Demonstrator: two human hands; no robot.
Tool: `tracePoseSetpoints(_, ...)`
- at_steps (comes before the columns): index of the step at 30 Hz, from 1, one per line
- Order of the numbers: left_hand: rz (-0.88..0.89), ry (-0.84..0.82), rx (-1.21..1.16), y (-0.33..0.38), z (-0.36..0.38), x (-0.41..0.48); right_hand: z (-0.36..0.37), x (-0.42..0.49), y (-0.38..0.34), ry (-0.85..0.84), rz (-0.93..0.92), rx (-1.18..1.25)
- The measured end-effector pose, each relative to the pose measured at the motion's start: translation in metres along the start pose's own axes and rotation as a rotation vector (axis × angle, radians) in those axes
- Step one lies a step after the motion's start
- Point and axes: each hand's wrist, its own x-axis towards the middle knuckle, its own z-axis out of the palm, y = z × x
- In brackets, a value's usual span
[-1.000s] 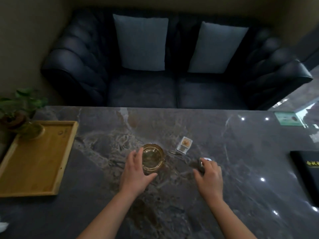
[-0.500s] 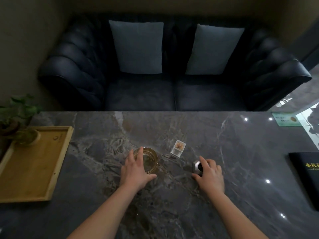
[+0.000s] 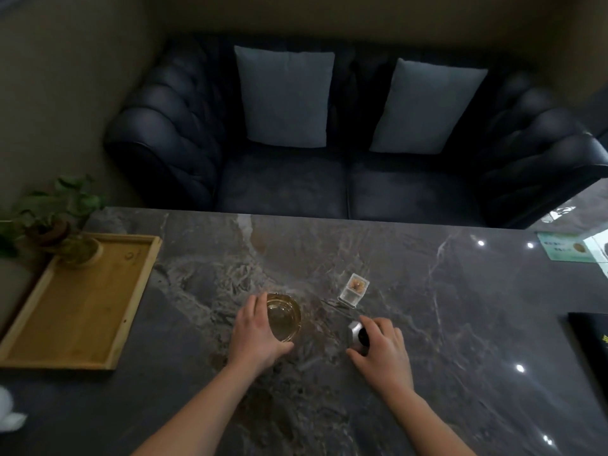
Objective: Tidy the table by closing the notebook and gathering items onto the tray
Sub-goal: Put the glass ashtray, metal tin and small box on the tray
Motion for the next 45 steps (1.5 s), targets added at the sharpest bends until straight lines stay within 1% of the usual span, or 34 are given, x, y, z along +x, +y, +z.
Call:
tracePoseSetpoints(6,-0.043,0.065,-0.071,-0.037,-0.019,-0.024,0.018,0.002,-0.056,-0.043,-0.149,0.026)
tracePoseSetpoints(12,-0.140,0.206,-0.157,-0.085,-0.062,-0.046,0.040,0.004,-0.117,-0.113,-0.315,0.024)
tracePoseSetpoints(21,-0.330,0.360,-0.126,-0.177,-0.134,-0.051,0.074,0.004,-0.228,-0.177,-0.546,0.030)
tracePoseSetpoints(26,-0.431,0.370,-0.135,-0.227,-0.164,-0.033,0.091,0.005,-0.284,-0.196,-0.650,0.014)
tracePoseSetpoints(32,-0.530,0.354,-0.059,-0.275,-0.185,-0.008,0.111,0.013,-0.333,-0.214,-0.703,0.013)
tracePoseSetpoints(40,-0.586,0.293,-0.090,-0.304,-0.178,0.012,0.129,0.026,-0.366,-0.243,-0.747,0.011)
tracePoseSetpoints(45,-0.587,0.302,-0.106,-0.309,-0.174,0.016,0.135,0.033,-0.370,-0.255,-0.740,0.003)
